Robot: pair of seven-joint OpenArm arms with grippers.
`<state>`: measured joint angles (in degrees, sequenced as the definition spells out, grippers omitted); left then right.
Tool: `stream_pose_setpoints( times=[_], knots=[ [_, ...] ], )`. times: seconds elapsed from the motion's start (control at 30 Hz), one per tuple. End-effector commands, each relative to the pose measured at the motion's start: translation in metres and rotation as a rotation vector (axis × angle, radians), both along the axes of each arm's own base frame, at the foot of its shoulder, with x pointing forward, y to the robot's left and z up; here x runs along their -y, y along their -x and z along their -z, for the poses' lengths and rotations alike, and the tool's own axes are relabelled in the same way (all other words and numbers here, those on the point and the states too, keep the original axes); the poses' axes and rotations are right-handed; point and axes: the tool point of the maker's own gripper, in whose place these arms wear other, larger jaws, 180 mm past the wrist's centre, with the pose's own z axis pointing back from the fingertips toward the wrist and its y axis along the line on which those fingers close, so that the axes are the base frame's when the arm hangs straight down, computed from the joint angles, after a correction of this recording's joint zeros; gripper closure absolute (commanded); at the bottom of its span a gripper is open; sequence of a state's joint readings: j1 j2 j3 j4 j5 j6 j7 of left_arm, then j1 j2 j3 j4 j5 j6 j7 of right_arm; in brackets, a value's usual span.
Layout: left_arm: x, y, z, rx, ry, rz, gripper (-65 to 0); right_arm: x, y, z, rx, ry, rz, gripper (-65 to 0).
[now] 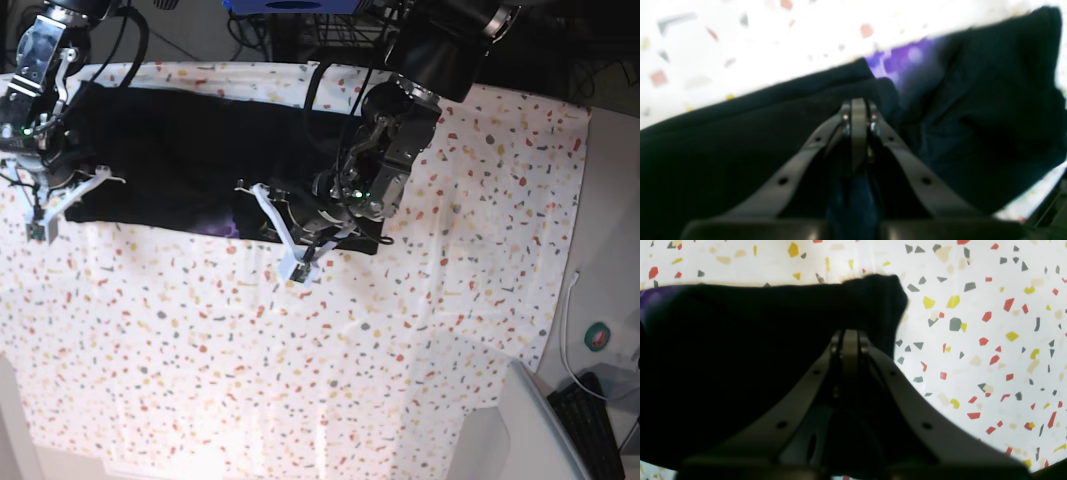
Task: Layout the t-shirt on the table in an organized manner, then fold the t-shirt properly
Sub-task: 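Press and smooth the folded strip end with the right gripper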
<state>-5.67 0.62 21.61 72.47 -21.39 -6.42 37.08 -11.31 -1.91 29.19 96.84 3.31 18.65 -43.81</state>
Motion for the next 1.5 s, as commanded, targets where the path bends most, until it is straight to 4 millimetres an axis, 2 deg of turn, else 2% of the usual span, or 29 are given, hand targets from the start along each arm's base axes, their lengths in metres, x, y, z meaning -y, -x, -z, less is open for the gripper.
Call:
stream_pose_setpoints(
  times=[0.0,0.13,0.2,0.27,0.3,0.37,0.43,0.5,0.57,0.6,0.67,0.73,0.77,0.8,0.87,0.97,1.07,1.13,1.27,1.47],
  knots=[
    [-0.008,-0.018,-0.024,0.077,0.021,-0.021,0.0,0.004,-0.009,-0.011,0.044,0.016,-0.002,0.0],
    [-0.033,-0.019,-0.056,0.141,0.014,-0.051,0.0,0.003,-0.008,-0.01,0.042,0.015,-0.006,0.0],
    [-0.041,-0.014,-0.064,0.155,0.006,-0.053,0.0,0.001,-0.007,-0.01,0.034,0.013,-0.015,0.0],
    [-0.05,-0.008,-0.069,0.172,-0.01,-0.049,0.0,-0.01,-0.007,-0.015,0.044,0.012,-0.08,0.0],
    [-0.062,-0.004,-0.067,0.176,-0.033,-0.05,0.0,-0.022,-0.003,-0.016,0.035,0.009,-0.135,0.0],
    [-0.099,0.0,-0.061,0.164,-0.079,-0.107,0.0,-0.056,0.004,-0.022,0.027,-0.009,-0.24,0.0],
    [-0.153,0.002,-0.053,0.141,-0.128,-0.232,0.0,-0.094,0.014,-0.024,0.012,-0.042,-0.349,0.0],
    [-0.211,0.005,-0.052,0.13,-0.167,-0.386,0.0,-0.13,0.022,-0.02,-0.027,-0.078,-0.461,0.0],
    [-0.265,0.011,-0.056,0.132,-0.214,-0.511,0.0,-0.156,0.03,-0.01,-0.087,-0.109,-0.536,0.0],
    [-0.285,0.015,-0.058,0.131,-0.234,-0.553,0.0,-0.166,0.035,-0.005,-0.116,-0.122,-0.566,-0.3],
    [-0.313,0.025,-0.057,0.12,-0.269,-0.608,0.0,-0.184,0.038,-0.002,-0.122,-0.182,-0.603,-14.1],
    [-0.333,0.034,-0.056,0.107,-0.292,-0.651,0.0,-0.195,0.038,-0.006,-0.1,-0.253,-0.606,-28.2],
    [-0.344,0.041,-0.055,0.098,-0.305,-0.675,0.0,-0.199,0.039,-0.007,-0.093,-0.281,-0.608,-33.2],
    [-0.352,0.046,-0.055,0.094,-0.312,-0.697,0.0,-0.203,0.039,-0.008,-0.087,-0.301,-0.61,-35.0],
    [-0.377,0.052,-0.059,0.128,-0.325,-0.768,0.0,-0.209,0.043,-0.001,-0.106,-0.338,-0.608,-33.0],
    [-0.413,0.07,-0.056,0.159,-0.346,-0.876,0.0,-0.216,0.041,0.01,-0.105,-0.376,-0.596,-31.7],
    [-0.431,0.08,-0.05,0.154,-0.359,-0.871,0.0,-0.223,0.046,0.019,-0.127,-0.398,-0.603,-32.0],
    [-0.43,0.084,-0.043,0.138,-0.343,-0.822,0.0,-0.232,0.049,0.019,-0.134,-0.406,-0.631,-32.0],
    [-0.433,0.089,-0.042,0.138,-0.335,-0.813,0.0,-0.242,0.049,0.02,-0.138,-0.416,-0.66,-32.1],
    [-0.431,0.088,-0.041,0.136,-0.331,-0.809,0.0,-0.244,0.047,0.032,-0.171,-0.432,-0.655,-31.5]
  ],
)
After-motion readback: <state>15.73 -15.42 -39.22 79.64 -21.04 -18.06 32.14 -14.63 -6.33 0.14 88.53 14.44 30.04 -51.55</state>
